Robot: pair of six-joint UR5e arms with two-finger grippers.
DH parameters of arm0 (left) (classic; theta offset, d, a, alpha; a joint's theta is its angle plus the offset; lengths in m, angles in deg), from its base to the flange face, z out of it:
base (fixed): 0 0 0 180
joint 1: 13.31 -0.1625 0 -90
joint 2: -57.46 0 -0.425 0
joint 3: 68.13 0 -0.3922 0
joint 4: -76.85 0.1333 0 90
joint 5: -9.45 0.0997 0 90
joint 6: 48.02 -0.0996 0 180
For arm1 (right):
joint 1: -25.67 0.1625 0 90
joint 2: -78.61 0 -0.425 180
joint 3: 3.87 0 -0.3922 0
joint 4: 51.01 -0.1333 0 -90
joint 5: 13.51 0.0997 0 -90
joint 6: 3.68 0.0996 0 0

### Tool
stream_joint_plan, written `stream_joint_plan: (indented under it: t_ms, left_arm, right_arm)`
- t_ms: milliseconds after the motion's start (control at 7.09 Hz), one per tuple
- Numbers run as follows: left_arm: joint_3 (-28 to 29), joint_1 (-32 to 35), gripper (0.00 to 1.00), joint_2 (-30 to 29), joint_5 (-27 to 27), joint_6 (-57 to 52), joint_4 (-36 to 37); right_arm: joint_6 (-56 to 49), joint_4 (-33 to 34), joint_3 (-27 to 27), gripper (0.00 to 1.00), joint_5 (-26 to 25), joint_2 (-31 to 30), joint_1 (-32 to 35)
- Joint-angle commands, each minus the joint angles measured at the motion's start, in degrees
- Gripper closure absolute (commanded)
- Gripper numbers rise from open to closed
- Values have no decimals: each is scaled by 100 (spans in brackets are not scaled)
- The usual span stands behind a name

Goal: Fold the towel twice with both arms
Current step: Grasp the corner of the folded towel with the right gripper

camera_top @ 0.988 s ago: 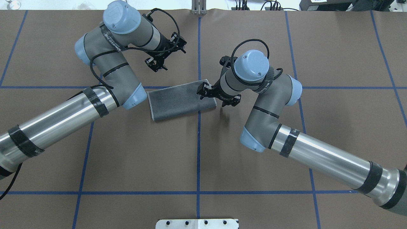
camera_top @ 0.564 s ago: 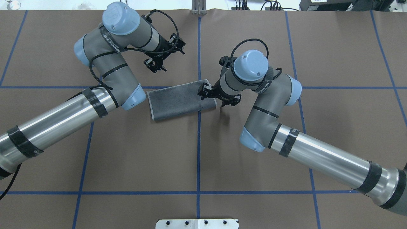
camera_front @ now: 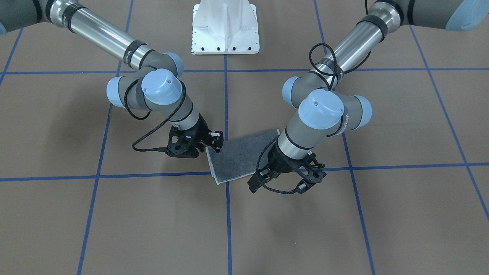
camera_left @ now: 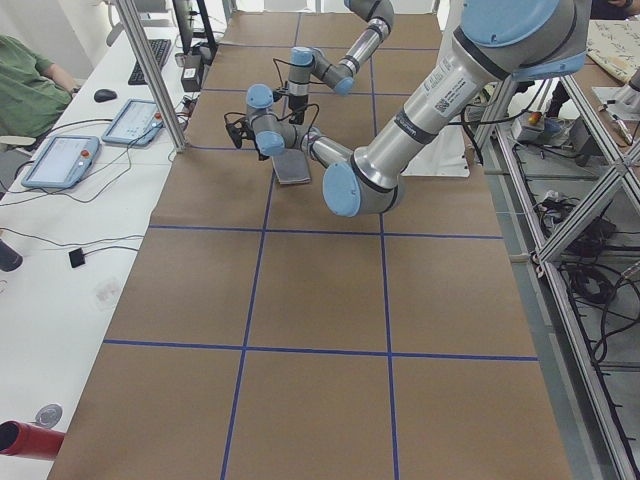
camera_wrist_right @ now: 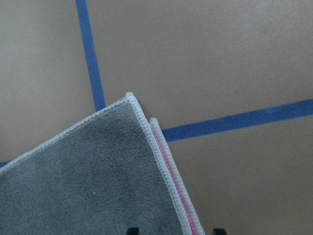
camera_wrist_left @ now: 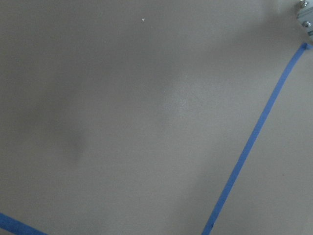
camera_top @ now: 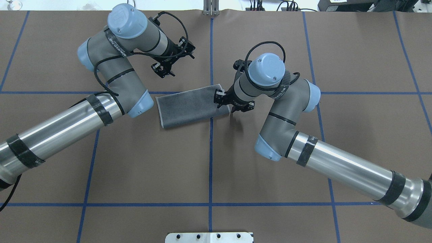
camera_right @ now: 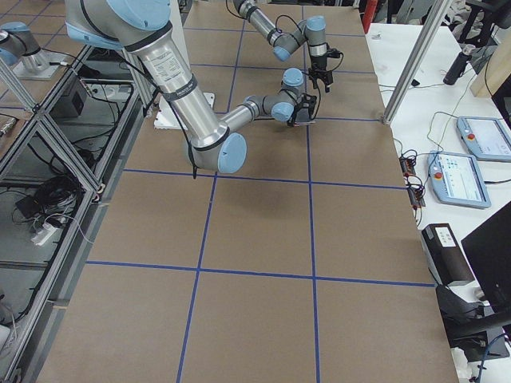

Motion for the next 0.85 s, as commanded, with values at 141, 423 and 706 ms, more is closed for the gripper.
stream_joint_plan:
  t_ms: [141,423,706]
  left_arm:
    - [-8,0,0,3,0,7,-1]
    - [1,35,0,3,0,7,-1]
    - [-17,61,0,3,-9,7,-10]
  right_arm:
    - [-44,0,-33,100,2,-21,0]
    - [-53,-18,-129,100,63,-21,26]
    - [-62,-35,-889,100,630,-344,192]
